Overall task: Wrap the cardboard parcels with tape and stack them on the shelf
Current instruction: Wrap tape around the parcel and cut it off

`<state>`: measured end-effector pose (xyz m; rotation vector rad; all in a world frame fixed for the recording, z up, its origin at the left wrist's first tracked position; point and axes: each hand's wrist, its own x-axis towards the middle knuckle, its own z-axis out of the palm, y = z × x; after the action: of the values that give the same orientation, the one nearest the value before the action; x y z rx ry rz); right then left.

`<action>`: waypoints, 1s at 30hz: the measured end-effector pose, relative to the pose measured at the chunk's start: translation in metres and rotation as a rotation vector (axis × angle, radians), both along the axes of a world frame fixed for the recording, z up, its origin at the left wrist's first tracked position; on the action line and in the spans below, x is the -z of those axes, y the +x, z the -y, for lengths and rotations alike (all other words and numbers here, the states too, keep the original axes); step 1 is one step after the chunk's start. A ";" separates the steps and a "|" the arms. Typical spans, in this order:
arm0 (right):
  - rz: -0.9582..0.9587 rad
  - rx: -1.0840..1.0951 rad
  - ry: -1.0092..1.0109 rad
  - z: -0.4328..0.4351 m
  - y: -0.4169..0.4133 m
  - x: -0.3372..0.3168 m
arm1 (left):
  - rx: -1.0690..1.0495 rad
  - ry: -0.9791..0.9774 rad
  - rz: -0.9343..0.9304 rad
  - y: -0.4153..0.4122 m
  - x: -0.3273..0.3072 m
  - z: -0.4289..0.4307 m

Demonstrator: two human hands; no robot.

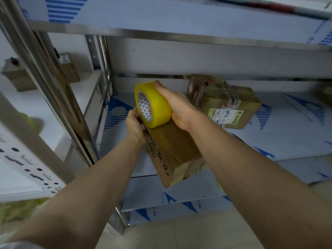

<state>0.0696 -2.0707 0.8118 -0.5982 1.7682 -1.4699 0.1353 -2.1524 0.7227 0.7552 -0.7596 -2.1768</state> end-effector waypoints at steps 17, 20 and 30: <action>0.036 0.101 -0.105 -0.002 0.002 0.009 | 0.206 -0.330 0.231 0.028 -0.011 0.005; 0.064 0.129 -0.219 -0.006 0.005 0.004 | 0.147 -0.322 0.181 0.025 -0.031 -0.003; -0.083 0.125 -0.570 -0.077 0.031 -0.018 | 0.117 -0.393 0.052 -0.004 -0.103 -0.030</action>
<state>0.1004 -1.9940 0.8295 -0.8515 1.4566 -2.0832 0.1318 -2.1226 0.8261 0.5755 -1.2395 -2.0217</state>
